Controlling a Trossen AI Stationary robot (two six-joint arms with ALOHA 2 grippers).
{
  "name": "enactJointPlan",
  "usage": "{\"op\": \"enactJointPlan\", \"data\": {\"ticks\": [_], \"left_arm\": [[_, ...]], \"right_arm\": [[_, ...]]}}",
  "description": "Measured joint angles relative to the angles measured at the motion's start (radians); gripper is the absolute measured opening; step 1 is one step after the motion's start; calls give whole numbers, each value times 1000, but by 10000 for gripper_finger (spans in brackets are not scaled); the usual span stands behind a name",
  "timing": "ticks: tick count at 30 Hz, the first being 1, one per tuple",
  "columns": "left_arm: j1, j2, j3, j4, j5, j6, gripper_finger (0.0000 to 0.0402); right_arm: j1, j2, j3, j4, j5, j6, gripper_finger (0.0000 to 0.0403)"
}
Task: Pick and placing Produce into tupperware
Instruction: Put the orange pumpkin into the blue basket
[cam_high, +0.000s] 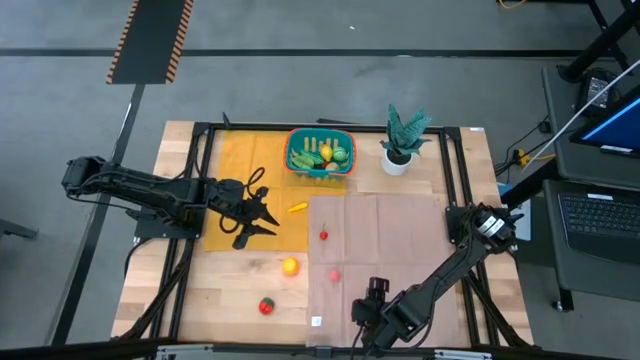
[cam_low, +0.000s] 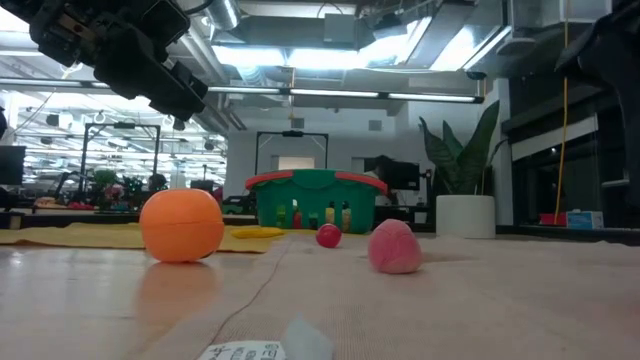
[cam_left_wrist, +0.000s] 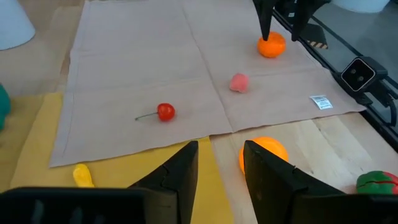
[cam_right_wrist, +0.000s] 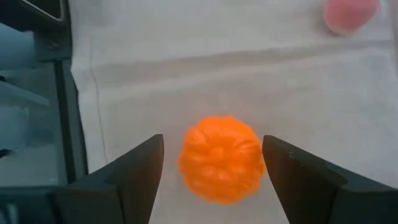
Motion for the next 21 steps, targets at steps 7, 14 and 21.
{"op": "enactJointPlan", "data": {"ticks": [7, 14, 21], "left_arm": [[0, 0, 0, 0, -2, 0, 129], [0, 0, 0, -12, -2, 0, 141], [0, 0, 0, -18, -2, 0, 144]], "right_arm": [[0, 19, 0, -7, -15, 2, 275], [0, 34, 0, -14, -18, 2, 275], [0, 34, 0, -21, -44, 2, 275]]}}
